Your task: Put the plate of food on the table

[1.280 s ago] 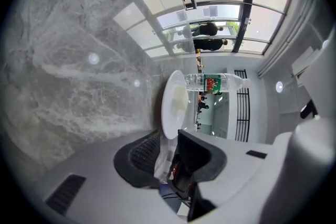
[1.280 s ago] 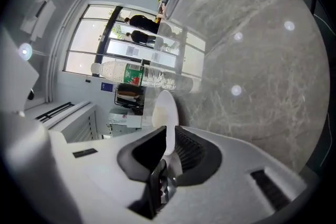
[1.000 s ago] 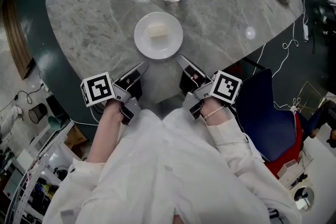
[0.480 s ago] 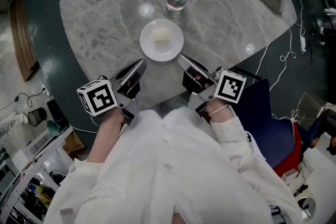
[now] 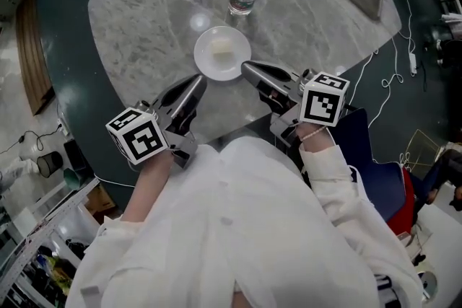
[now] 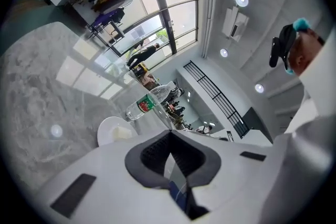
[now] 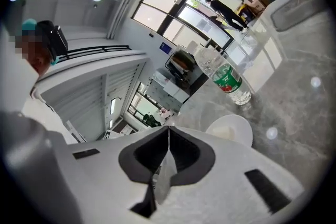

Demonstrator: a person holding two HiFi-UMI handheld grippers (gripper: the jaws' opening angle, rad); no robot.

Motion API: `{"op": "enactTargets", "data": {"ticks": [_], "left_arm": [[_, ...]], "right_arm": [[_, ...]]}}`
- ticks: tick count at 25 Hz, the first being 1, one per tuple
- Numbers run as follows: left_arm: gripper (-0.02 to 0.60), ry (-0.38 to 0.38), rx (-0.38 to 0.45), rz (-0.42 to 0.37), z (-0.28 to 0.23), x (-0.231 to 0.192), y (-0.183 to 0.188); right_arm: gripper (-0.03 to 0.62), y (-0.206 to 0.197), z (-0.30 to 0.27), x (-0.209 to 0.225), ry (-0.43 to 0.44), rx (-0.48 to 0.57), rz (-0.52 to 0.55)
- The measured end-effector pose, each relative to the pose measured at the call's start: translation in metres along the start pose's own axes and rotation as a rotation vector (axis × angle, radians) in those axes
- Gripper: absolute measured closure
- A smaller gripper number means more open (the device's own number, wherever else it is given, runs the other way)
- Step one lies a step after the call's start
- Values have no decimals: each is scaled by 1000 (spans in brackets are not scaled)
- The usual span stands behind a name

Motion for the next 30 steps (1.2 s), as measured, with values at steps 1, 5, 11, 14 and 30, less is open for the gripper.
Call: {"op": "enactTargets", "data": {"ticks": [1,5,11,14,30], "left_arm": [[566,-6,-3,-4,0,2,0],[566,-20,-32,1,-4,4,-6],[566,-47,-90,-10,-8,2,-19],[566,-56,-105,-11,-8,2,-19],[566,-73,-152,-3,-6,7,-30]], "right_arm": [[588,3,0,-2,0,-10,12],[589,5,-3,-8,-7,-84,82],[589,-7,-8,-15,1,-230,154],[591,-8,-11,-20,10,-263,182],[591,-29,-26,-37,52,-468,366]]}}
Point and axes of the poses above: the fingertips, and each gripper's own axes: z backward along the fingers, x to its right, y out of its top, the point moved 2 cm from there along z, backward along the fingers, and after that the axes turned 13 degrees about y, right-handed, at the moved point
